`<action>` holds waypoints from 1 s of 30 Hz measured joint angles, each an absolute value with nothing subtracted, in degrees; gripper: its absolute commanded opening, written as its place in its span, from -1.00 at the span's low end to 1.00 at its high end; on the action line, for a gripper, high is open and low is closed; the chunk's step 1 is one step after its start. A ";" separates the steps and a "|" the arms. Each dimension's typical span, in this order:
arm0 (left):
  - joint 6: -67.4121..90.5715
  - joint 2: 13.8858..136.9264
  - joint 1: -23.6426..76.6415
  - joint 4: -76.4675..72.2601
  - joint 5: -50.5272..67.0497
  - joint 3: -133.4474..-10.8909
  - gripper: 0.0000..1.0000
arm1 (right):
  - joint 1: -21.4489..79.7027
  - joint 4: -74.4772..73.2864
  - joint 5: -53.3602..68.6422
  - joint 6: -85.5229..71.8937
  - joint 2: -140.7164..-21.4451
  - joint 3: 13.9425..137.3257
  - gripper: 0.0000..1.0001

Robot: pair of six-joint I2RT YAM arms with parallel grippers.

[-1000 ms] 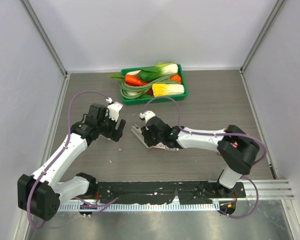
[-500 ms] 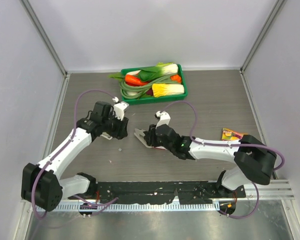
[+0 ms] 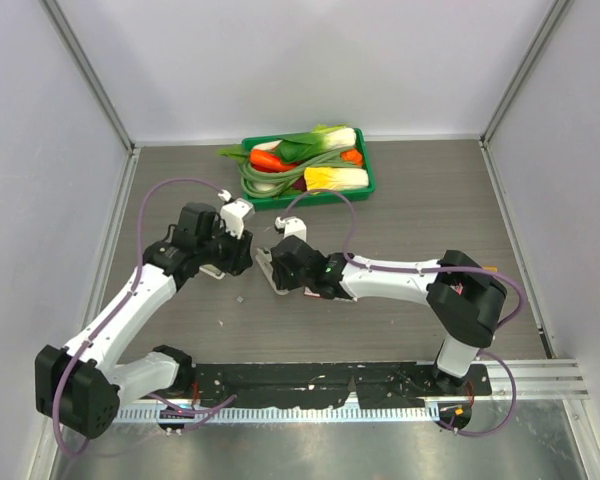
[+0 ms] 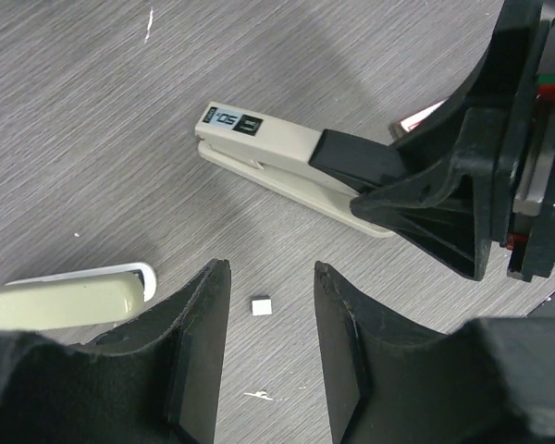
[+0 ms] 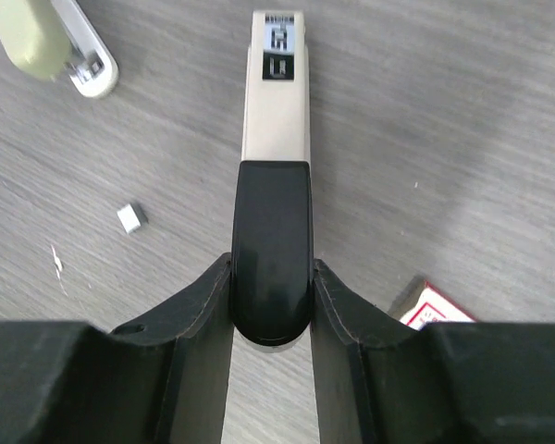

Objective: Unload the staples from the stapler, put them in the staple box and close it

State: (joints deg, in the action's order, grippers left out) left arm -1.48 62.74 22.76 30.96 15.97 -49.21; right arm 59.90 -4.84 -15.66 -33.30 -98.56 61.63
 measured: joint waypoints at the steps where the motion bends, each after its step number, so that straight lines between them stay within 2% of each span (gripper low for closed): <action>1: -1.48 62.50 22.76 30.96 15.59 -49.21 -0.12 | 59.92 -5.78 -15.20 -33.28 -98.78 61.84 -0.55; 8: -2.39 61.49 22.76 31.11 12.12 -49.21 -0.13 | 60.16 -13.63 -12.53 -33.34 -99.96 62.24 -0.41; 11: -3.07 60.99 22.76 31.16 11.14 -49.21 -0.13 | 60.16 -15.42 -11.60 -33.28 -100.47 62.37 -0.17; 12: -3.29 60.88 22.76 31.22 10.90 -49.21 -0.11 | 60.16 -15.81 -11.22 -33.23 -100.75 62.65 -0.03; 14: -3.51 60.71 22.76 31.57 10.44 -49.21 -0.09 | 60.16 -17.39 -10.72 -32.99 -101.43 64.12 0.03; 21: -3.73 59.24 22.76 32.93 8.97 -49.15 -0.03 | 59.94 -23.97 -10.07 -29.74 -103.66 70.67 0.07; 30: -3.79 58.22 22.76 34.09 8.12 -48.80 -0.03 | 58.67 -26.52 -9.61 -25.96 -106.76 75.18 -0.02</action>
